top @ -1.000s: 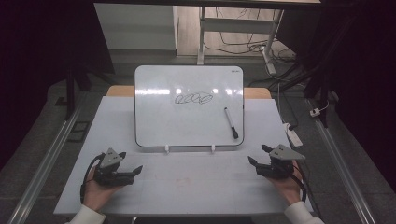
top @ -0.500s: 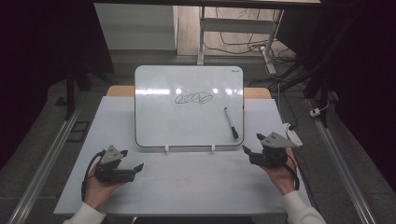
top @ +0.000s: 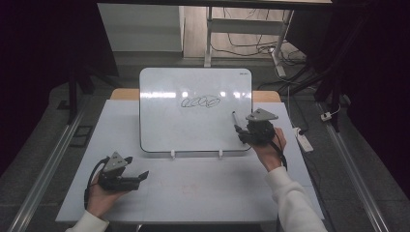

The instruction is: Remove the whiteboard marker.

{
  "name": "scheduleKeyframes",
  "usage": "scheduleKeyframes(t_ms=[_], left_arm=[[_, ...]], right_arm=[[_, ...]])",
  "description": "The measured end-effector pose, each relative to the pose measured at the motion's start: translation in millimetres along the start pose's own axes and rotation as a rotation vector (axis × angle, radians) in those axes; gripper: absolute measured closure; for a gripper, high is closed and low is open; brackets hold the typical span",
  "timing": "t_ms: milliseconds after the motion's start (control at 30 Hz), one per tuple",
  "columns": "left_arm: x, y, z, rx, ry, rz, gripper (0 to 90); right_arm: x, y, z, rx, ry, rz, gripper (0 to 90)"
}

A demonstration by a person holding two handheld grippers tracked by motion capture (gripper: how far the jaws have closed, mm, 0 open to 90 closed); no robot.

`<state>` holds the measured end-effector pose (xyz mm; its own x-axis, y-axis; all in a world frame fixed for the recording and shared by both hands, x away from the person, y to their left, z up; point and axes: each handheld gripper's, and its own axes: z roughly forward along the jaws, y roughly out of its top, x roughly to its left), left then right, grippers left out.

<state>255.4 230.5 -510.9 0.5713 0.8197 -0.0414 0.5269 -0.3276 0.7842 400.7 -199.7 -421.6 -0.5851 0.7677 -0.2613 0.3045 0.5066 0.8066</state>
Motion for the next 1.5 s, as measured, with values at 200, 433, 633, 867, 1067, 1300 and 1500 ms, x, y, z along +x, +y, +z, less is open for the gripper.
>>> scheduleKeyframes(t_ms=[200, 433, 633, 867, 1067, 1300, 1500], left_arm=[[-0.4, -0.6, 1.2, 0.005, 0.000, 0.003, 18.6], [1.2, -2.3, 1.5, 0.009, 0.000, 0.003, 18.7], [1.3, -3.0, 1.7, 0.010, 0.000, 0.007, 18.7], [0.9, -3.2, 2.2, 0.013, 0.002, 0.007, 18.7], [0.5, -3.8, 2.3, 0.015, 0.004, 0.009, 18.7], [1.6, -4.5, 2.4, 0.016, 0.007, 0.007, 18.8], [1.3, -4.8, 3.0, 0.017, 0.010, 0.005, 18.9]], right_arm=[[2.3, 13.8, 26.2, 0.055, -0.027, -0.030, 48.3], [7.8, 17.0, 44.3, 0.081, -0.087, -0.069, 61.8], [11.7, 16.7, 49.9, 0.090, -0.131, -0.097, 70.6], [15.1, 17.2, 53.8, 0.092, -0.153, -0.100, 75.0], [16.4, 17.3, 54.1, 0.084, -0.138, -0.058, 80.4], [16.1, 16.8, 50.9, 0.071, -0.131, -0.055, 80.7], [17.1, 17.7, 36.0, 0.010, -0.127, -0.053, 80.8]])
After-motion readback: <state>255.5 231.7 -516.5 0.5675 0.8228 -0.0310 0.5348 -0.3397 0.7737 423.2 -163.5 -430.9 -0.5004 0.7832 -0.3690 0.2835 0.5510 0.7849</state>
